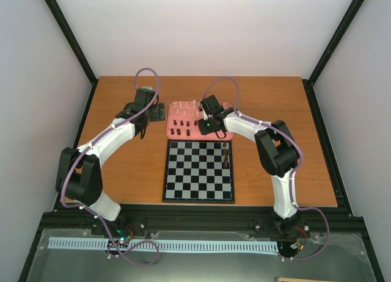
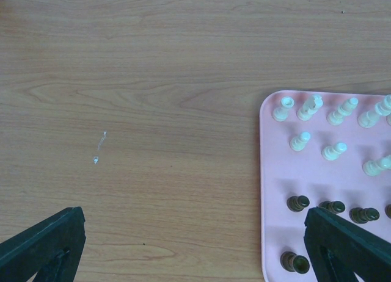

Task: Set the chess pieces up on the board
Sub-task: Pick up the chess piece from the storage box.

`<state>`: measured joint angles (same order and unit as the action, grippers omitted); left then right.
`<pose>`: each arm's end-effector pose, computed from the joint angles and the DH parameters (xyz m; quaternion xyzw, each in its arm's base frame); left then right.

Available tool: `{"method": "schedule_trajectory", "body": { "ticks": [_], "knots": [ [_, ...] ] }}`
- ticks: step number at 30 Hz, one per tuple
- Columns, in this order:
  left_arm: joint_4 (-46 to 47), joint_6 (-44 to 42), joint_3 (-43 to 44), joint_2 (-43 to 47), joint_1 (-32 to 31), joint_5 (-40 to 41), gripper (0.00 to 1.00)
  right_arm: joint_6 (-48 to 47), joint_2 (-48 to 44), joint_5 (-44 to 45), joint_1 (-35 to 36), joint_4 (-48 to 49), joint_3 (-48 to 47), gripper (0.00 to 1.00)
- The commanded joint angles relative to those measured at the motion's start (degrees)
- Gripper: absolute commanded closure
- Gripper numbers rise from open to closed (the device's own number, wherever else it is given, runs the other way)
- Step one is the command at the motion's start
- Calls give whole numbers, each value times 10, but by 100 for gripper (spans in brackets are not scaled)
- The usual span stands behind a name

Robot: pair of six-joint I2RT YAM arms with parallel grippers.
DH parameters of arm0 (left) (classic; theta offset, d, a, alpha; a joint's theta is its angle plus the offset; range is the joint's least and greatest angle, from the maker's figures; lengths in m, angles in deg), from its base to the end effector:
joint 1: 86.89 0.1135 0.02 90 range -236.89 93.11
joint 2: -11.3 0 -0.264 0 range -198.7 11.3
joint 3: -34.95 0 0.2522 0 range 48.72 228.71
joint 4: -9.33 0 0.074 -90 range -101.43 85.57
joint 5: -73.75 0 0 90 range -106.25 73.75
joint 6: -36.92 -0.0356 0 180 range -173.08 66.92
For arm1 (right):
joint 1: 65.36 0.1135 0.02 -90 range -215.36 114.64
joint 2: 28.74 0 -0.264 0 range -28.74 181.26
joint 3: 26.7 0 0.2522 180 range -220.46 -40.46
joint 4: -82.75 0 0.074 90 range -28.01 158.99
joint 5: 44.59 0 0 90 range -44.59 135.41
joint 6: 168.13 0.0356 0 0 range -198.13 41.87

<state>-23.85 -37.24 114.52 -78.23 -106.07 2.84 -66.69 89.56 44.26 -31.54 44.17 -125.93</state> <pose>0.3295 -0.1023 0.2603 -0.0395 0.9064 0.0271 0.4197 0.3669 0.2467 0.1710 -0.1891 0.9416 0.1161 0.2534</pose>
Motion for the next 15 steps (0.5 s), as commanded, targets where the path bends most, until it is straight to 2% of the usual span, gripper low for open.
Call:
{"method": "schedule_trajectory", "body": {
  "ticks": [1, 9, 15],
  "knots": [
    [-1, -2, 25, -2, 1, 7, 0, 4, -10, -6, -1, -5, 13, 69],
    [-1, -2, 26, -3, 1, 7, 0, 5, -25, -3, -1, -3, 27, 70],
    [-1, -2, 26, -2, 1, 6, 0, 1, -22, -7, -1, -1, 22, 83]
  ]
}}
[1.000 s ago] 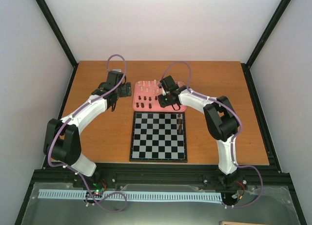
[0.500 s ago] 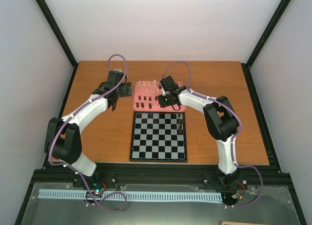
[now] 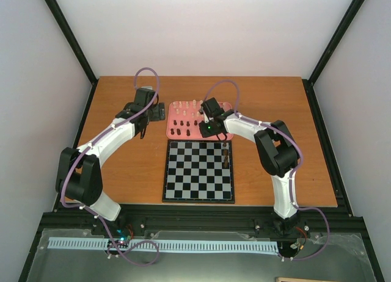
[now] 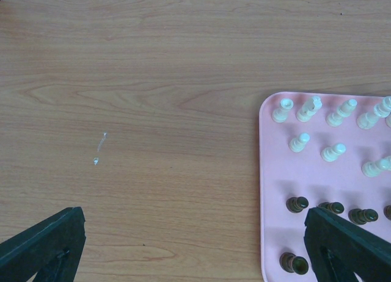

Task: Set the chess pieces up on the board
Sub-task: Pick up the chess piece from the storage box, then place the chess piece on the chessboard.

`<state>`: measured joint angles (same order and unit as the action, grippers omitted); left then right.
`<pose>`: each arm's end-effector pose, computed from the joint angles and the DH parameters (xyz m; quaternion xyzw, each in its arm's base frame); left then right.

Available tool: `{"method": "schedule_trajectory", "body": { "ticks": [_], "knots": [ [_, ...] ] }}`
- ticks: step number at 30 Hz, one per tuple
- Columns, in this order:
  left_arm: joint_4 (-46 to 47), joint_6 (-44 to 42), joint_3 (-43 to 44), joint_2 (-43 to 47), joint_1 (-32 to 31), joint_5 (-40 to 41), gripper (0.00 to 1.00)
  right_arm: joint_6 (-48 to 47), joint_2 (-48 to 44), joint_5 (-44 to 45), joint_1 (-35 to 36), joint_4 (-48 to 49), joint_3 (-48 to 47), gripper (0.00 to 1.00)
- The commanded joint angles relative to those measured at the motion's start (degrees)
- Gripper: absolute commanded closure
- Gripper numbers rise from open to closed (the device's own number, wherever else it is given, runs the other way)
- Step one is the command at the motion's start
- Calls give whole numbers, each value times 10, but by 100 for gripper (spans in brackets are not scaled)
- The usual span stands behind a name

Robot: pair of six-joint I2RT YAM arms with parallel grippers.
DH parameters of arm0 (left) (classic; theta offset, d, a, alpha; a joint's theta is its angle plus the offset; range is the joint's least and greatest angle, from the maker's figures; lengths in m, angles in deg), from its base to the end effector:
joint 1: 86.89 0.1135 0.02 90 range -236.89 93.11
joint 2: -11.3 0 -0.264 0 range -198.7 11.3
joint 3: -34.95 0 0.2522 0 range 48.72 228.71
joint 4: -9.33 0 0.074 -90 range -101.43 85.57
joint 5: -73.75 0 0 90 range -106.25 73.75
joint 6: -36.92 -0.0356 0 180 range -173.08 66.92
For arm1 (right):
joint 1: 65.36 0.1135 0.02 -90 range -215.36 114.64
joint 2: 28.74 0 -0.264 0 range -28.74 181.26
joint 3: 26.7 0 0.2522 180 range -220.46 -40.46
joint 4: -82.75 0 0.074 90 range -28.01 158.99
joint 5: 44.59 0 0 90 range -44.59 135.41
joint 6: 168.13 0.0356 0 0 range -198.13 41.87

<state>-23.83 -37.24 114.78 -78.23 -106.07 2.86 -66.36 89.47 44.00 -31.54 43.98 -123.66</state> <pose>0.3300 -0.1024 0.2618 -0.0400 0.9054 0.0265 0.4218 0.3606 0.2426 0.1598 -0.1878 0.9475 0.1112 0.2338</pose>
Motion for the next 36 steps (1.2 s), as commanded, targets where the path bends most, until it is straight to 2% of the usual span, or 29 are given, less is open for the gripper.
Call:
{"method": "schedule_trajectory", "body": {
  "ticks": [1, 7, 17, 27, 32, 36],
  "knots": [
    [-2, -2, 24, -2, 1, 5, 0, -2, -21, -6, -1, 1, -1, 84],
    [-3, -2, 23, 1, 1, 8, 0, -2, -40, -8, 0, 7, 1, 92],
    [0, -2, 22, 0, 1, 3, 0, 7, -155, 24, 14, 10, 40, 93],
    [-3, -1, 18, 9, 1, 6, 0, 72, -329, 142, 85, -47, 182, 93],
    [0, -1, 14, 15, 1, 5, 0, 103, -438, 143, 95, -87, 250, 92],
    [0, -1, 15, 14, 1, 2, 0, 124, -470, 151, 102, -120, 293, 92]
  ]
}}
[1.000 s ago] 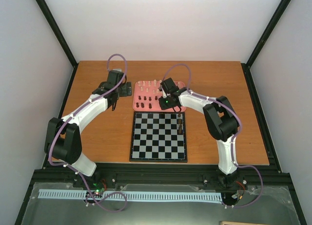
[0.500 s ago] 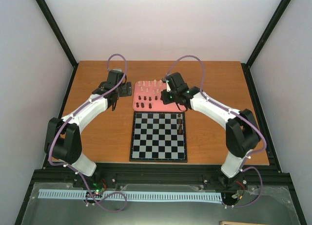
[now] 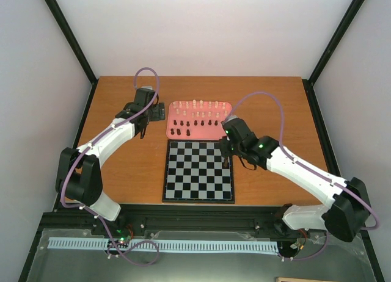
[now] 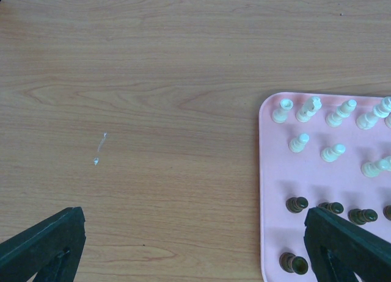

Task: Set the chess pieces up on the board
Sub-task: Place the chess piece on the chessboard.

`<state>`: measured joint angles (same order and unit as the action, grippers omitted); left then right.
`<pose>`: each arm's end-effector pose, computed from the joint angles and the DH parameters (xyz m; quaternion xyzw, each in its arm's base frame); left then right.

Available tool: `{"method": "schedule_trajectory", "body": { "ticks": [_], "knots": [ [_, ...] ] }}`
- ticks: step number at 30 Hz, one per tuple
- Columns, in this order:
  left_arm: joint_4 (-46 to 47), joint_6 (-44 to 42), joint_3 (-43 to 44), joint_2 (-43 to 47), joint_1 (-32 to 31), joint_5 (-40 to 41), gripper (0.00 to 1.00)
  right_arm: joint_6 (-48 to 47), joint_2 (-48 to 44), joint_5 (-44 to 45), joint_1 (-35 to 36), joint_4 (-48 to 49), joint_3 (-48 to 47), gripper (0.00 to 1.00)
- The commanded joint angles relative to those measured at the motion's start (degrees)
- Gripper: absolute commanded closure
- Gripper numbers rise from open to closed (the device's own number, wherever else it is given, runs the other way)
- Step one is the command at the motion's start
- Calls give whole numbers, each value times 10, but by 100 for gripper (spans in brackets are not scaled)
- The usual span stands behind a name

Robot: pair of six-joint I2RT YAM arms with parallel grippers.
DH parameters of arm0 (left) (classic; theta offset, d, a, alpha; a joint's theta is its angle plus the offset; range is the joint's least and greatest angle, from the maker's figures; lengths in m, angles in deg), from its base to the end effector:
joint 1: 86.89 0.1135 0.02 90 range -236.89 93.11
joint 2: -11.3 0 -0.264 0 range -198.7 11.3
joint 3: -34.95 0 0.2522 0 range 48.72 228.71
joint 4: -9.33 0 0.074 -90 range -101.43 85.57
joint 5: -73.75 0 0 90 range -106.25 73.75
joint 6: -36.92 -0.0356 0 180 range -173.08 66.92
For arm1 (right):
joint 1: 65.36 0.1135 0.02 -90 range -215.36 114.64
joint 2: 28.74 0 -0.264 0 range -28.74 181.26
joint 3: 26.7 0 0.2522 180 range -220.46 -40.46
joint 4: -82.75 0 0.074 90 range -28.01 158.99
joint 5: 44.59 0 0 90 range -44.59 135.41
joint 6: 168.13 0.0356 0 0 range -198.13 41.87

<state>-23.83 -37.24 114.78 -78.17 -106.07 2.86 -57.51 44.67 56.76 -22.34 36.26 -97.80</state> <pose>0.3298 -0.1024 0.2621 -0.0401 0.9052 0.0263 0.4223 0.2010 0.1780 0.2744 -0.1468 0.9205 0.1059 0.3463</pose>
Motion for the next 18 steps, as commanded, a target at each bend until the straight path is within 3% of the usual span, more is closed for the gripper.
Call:
{"method": "schedule_trajectory", "body": {
  "ticks": [1, 18],
  "knots": [
    [0, -1, 15, 13, 1, 3, 0, 42, -25, 20, 10, -46, 47, 92],
    [2, -3, 15, 12, 1, 5, 0, 74, -5, -15, 34, -43, 118, 92]
  ]
}}
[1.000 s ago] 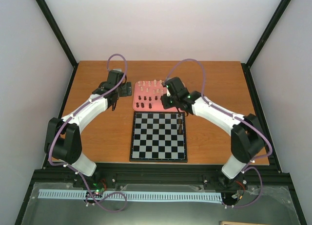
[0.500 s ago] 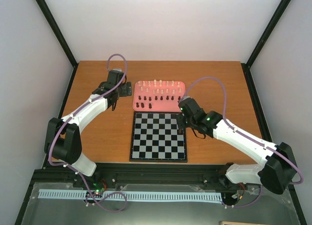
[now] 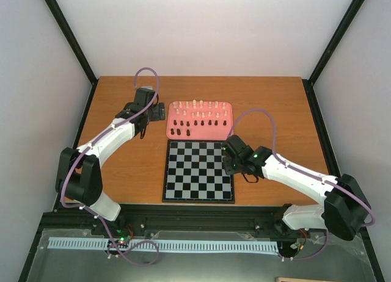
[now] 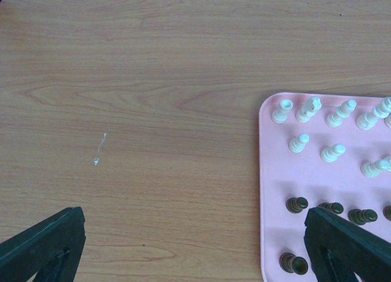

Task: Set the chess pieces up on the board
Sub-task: Place the chess piece on the chessboard.

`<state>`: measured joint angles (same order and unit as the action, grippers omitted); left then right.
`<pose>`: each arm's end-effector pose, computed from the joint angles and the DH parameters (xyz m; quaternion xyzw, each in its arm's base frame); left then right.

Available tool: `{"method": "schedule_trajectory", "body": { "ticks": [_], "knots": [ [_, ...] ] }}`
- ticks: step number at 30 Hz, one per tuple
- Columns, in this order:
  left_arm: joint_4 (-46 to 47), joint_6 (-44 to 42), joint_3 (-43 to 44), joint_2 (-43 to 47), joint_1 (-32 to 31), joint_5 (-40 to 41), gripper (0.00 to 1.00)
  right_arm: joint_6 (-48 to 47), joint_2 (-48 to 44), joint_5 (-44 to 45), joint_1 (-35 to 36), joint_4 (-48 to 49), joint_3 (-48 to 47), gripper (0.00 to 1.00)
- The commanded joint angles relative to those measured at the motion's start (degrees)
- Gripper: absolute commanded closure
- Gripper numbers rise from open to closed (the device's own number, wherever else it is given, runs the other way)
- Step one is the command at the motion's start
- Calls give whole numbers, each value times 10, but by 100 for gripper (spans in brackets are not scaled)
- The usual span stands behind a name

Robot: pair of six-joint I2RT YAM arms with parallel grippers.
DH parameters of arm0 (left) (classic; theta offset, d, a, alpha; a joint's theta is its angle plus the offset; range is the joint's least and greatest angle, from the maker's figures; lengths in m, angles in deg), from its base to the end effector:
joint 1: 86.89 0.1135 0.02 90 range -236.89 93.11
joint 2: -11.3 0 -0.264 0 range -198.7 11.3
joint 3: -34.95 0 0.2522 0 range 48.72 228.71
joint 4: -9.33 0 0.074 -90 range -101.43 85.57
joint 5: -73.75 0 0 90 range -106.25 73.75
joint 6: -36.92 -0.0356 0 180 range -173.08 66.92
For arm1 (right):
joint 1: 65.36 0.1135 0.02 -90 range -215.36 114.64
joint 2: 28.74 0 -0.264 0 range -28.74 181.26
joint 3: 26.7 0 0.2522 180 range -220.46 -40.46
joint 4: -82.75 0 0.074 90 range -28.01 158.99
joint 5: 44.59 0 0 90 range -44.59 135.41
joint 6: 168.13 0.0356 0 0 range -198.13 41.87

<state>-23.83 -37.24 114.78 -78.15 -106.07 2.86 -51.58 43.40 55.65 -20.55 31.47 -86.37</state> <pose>0.3298 -0.1024 0.2622 -0.0401 0.9051 0.0262 0.4224 0.1701 0.1601 0.2125 -0.1339 0.9609 0.0613 0.2344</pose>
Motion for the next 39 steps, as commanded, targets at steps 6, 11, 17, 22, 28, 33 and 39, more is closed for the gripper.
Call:
{"method": "schedule_trajectory", "body": {
  "ticks": [6, 11, 17, 22, 28, 33, 39],
  "knots": [
    [2, -2, 14, 13, 2, 5, 0, 29, 25, 15, 43, 3, 2, 92],
    [2, -2, 14, 14, 1, 3, 0, 46, 39, 37, 60, 9, 10, 92],
    [1, -2, 14, 15, 1, 3, 0, 52, 54, 48, 62, 17, 13, 92],
    [2, -2, 14, 13, 1, 4, 0, 53, 62, 44, 62, 29, 19, 92],
    [2, -2, 14, 11, 1, 3, 0, 54, 62, 46, 62, 38, 26, 92],
    [2, -2, 14, 9, 1, 2, 0, 55, 67, 46, 62, 47, 31, 91],
    [2, -2, 14, 10, 1, 2, 0, 55, 72, 49, 62, 56, 33, 91]
  ]
}}
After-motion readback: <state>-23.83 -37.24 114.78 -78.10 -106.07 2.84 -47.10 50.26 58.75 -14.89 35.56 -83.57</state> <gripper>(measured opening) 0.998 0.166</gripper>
